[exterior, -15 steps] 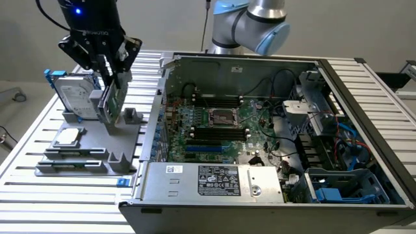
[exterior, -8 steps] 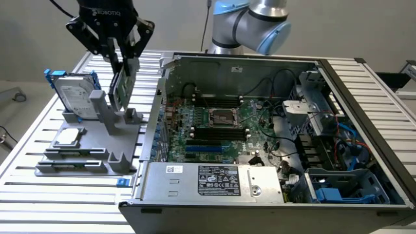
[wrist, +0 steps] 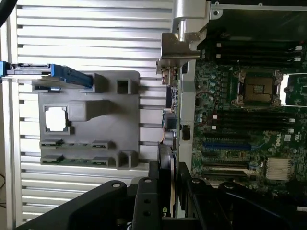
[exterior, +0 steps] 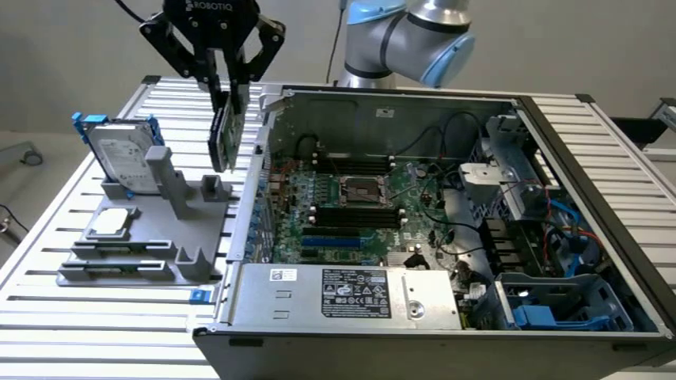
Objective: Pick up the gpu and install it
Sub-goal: 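Pick up the gpu and move the gpu toward the slot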
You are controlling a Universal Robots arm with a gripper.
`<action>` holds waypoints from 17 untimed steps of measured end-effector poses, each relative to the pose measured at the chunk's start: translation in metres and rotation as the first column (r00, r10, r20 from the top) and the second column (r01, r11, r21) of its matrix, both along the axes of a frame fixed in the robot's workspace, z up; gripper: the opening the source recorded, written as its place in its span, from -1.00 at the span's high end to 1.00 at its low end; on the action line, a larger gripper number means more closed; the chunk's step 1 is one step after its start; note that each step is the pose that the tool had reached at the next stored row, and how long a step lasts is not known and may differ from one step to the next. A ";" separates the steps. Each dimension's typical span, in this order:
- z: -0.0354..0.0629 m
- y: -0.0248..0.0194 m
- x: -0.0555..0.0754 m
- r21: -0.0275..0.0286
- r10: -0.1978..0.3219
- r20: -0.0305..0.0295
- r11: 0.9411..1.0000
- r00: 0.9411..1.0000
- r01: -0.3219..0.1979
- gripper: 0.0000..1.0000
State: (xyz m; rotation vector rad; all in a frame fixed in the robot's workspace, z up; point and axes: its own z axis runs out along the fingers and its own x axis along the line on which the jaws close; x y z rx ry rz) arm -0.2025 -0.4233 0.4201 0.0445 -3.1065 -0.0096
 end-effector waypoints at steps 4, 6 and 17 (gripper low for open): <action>0.0006 0.0000 0.018 0.003 0.000 0.000 1.000 1.000 0.000 0.47; 0.0006 0.0000 0.027 0.004 0.000 0.000 1.000 1.000 0.000 0.47; 0.0006 0.0000 0.077 0.007 0.000 -0.001 1.000 1.000 0.000 0.47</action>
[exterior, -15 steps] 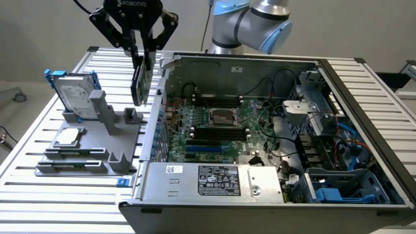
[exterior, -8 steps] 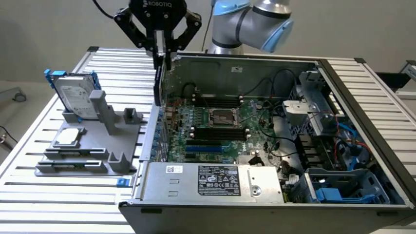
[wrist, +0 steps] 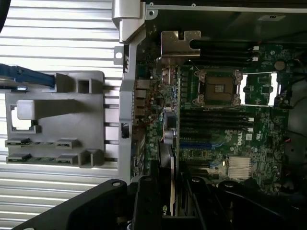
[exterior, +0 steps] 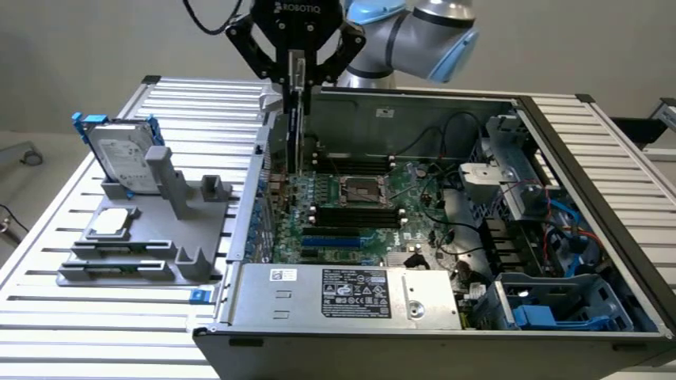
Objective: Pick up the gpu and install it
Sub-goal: 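Pick up the gpu and move the gpu toward the slot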
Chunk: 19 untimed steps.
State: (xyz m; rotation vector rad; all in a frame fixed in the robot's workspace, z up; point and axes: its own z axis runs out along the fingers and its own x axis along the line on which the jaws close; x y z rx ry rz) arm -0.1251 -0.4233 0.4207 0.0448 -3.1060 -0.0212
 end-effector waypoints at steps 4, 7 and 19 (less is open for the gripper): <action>-0.0007 0.0000 0.018 0.000 0.000 0.000 1.000 1.000 0.000 0.47; -0.0036 0.0000 0.032 0.000 0.000 0.000 1.000 1.000 0.000 0.47; -0.0254 0.0000 0.085 0.000 0.000 0.000 1.000 1.000 0.000 0.47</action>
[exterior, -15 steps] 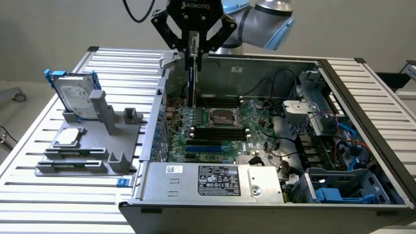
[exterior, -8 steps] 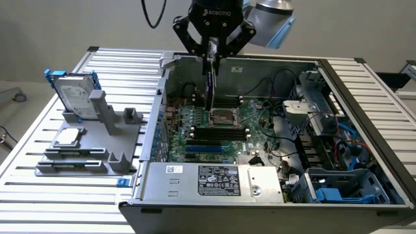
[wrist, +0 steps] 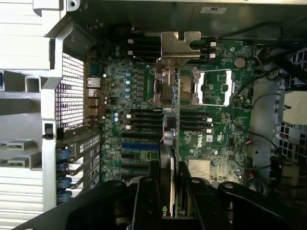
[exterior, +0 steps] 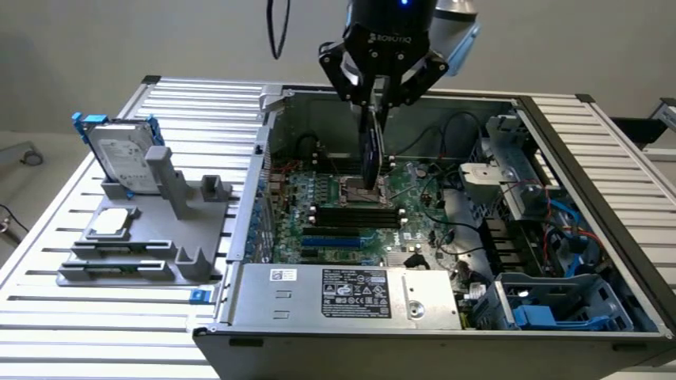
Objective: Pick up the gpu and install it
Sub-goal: 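Pick up the gpu and move the gpu toward the slot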
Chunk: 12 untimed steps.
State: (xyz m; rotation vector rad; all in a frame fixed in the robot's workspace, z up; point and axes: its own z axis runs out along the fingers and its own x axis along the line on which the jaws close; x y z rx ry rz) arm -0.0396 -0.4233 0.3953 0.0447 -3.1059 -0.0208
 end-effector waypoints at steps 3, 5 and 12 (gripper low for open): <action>-0.0055 0.0001 0.007 0.000 0.000 0.000 1.000 1.000 0.000 0.47; -0.0091 0.0000 0.009 0.000 -0.002 0.000 1.000 1.000 0.002 0.47; -0.0188 0.0005 0.011 0.000 -0.015 0.000 1.000 1.000 0.015 0.47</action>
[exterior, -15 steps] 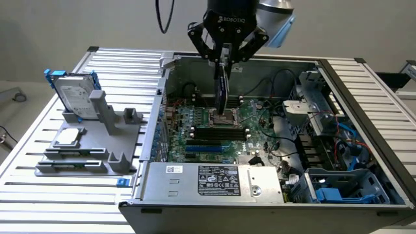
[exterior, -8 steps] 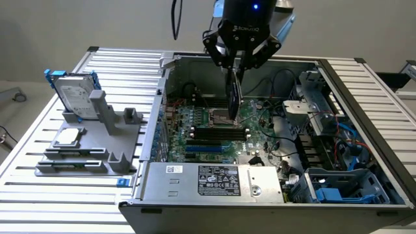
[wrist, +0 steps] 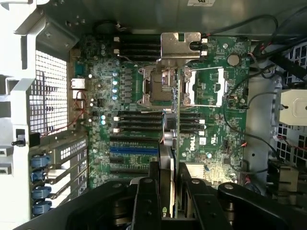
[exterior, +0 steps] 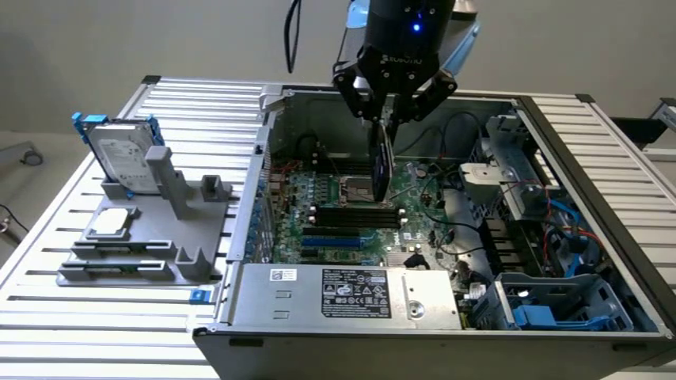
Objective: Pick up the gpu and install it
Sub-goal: 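Pick up the gpu and move the gpu toward the slot, then insert the gpu into the slot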
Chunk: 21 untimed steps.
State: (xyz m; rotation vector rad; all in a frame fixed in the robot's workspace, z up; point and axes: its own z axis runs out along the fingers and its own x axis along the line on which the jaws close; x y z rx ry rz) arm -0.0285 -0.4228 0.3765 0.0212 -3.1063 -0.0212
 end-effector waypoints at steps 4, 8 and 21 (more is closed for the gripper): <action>0.0000 0.0000 0.000 0.000 0.000 0.000 1.000 1.000 0.000 0.47; -0.0001 0.0000 0.000 0.000 0.000 0.000 1.000 1.000 0.000 0.47; -0.0012 0.0011 0.000 -0.001 0.036 0.006 0.999 0.999 -0.036 0.47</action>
